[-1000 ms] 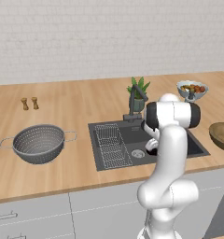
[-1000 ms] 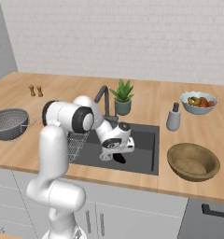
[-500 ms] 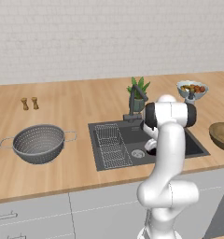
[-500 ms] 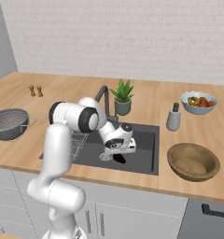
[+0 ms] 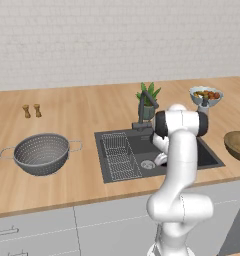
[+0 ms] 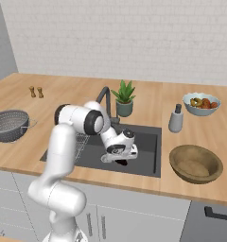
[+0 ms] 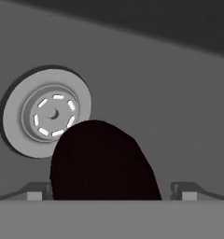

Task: Pick the avocado from the sink and place it in the bowl. Then pick the bowl and place it in the microwave. Then close the microwave door and press the start button.

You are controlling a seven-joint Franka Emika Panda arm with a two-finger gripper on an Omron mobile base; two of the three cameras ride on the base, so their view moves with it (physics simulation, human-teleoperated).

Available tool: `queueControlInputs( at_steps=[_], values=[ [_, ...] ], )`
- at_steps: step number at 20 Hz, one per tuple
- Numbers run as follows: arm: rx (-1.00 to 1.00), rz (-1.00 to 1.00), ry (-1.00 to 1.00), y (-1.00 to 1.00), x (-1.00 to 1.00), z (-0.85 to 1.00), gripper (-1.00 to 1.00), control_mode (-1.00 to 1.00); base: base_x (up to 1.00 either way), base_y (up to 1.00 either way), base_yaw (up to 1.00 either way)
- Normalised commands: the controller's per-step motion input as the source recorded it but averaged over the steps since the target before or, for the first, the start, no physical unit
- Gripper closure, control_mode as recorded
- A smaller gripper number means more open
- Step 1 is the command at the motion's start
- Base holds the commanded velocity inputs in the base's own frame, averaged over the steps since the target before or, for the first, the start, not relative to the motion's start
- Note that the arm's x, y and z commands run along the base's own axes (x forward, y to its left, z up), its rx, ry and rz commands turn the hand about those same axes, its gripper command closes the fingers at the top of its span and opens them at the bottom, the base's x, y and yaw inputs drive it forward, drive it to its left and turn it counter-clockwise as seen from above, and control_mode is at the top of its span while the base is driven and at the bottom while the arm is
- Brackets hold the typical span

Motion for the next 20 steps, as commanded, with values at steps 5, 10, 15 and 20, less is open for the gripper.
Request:
queueControlInputs(
  at_steps=[5,10,15,20],
  values=[
    [0.0,0.0,0.04,0.0,0.03,-0.25,1.0,-1.0,0.0,0.0,0.0],
    [0.0,0.01,-0.08,0.0,-0.31,-0.08,1.0,-1.0,0.0,0.0,0.0],
    [0.0,0.0,-0.14,-0.14,-0.53,0.7,1.0,-1.0,0.0,0.0,0.0],
    [0.0,-0.03,-0.12,-0.35,-0.46,1.0,1.0,-1.0,0.0,0.0,0.0]
  ],
)
